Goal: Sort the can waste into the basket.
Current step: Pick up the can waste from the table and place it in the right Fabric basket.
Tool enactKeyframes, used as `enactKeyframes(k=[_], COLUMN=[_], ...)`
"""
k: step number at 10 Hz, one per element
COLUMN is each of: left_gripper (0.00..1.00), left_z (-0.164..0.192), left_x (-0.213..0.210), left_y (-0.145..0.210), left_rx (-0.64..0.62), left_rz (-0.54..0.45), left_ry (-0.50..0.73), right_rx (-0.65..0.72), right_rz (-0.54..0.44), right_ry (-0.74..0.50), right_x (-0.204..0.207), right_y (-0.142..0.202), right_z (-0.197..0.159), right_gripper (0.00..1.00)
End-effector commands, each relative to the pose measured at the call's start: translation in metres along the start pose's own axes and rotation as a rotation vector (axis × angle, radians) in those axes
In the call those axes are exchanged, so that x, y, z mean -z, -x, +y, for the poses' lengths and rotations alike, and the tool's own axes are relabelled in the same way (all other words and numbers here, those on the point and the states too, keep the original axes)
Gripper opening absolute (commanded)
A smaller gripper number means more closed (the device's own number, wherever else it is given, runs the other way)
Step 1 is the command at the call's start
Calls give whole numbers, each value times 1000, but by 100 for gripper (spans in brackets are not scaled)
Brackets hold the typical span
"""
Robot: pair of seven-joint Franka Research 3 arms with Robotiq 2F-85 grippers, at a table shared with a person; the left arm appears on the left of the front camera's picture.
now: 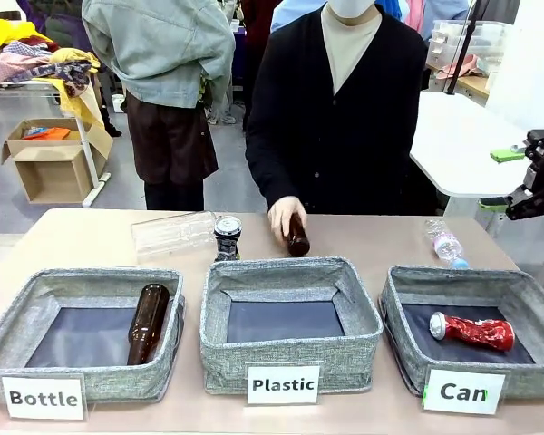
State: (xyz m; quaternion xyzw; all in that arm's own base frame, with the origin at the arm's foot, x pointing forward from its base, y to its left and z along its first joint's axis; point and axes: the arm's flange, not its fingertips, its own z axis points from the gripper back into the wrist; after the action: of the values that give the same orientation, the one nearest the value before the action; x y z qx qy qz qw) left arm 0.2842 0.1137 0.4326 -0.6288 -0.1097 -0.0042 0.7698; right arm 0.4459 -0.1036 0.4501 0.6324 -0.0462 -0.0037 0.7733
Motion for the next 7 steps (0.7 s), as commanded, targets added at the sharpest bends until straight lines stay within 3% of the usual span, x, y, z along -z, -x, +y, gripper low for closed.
enactKeyframes(k=[1,7], left_gripper=[100,100], left_z=[-1,-1], left_x=[-1,-1], left_y=[2,2], left_rx=[-9,-9], left_rz=[9,9], left_ry=[4,4], right_rx=[-84,-84], right_rz=[142,142], right_ry=[67,67], right_x=[9,9], right_y=[1,1], right_z=[6,6], right_gripper=[100,100])
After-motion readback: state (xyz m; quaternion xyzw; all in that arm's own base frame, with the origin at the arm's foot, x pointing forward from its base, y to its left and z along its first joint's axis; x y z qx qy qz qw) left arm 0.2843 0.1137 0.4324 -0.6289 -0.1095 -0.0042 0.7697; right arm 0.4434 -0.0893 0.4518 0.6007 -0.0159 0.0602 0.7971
